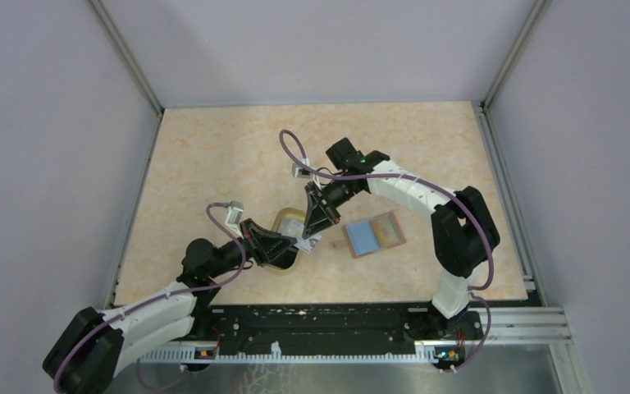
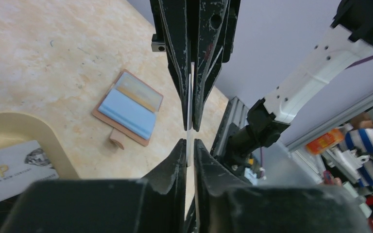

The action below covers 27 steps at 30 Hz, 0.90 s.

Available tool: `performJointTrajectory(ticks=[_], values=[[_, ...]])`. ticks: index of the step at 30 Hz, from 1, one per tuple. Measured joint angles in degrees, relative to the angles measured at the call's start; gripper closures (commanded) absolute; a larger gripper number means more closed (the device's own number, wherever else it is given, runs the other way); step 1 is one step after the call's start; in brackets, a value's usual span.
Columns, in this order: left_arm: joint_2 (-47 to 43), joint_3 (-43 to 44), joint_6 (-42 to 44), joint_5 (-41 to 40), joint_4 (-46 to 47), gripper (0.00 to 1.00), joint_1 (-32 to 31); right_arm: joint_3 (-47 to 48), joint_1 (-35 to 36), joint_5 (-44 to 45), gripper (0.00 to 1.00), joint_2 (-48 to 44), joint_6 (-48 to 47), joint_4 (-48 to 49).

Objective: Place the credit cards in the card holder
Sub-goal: Pick up the credit card from the storage box.

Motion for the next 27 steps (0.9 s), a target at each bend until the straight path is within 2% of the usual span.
performJointTrajectory(ticks=[3, 6, 9, 13, 16, 19, 27], values=[[1.22, 0.5, 0.35, 0.48, 0.02, 1.0, -0.02, 0.0, 0.0, 0.76, 1.0, 0.0, -0.02, 0.31], [1.66, 1.57, 1.75, 1.51, -1.16, 1.0, -0.02, 0.04, -0.13, 0.92, 0.82, 0.0, -0.87, -0.66], [0.94, 2.49, 3.48, 2.32, -2.64, 1.0, -0.02, 0.76, -0.11, 1.99, 0.74, 0.04, -4.9, -5.07], [-2.36, 2.67, 5.03, 2.71, -3.91, 1.0, -0.02, 2.86, -0.04, 3.87, 0.73, 0.07, -11.5, -12.26], [-3.1, 3.58, 5.51, 3.87, -5.49, 1.0, -0.02, 2.21, -0.04, 5.9, 0.74, -0.11, -13.94, -14.16], [-0.39, 5.62, 5.44, 6.45, -6.47, 1.0, -0.02, -0.96, -0.04, 7.89, 0.78, -2.19, -13.7, -13.2], [10.95, 10.32, 4.35, 13.81, -4.7, 1.0, -0.02, -6.05, -0.04, 9.77, 0.79, -10.05, -10.93, -9.73]])
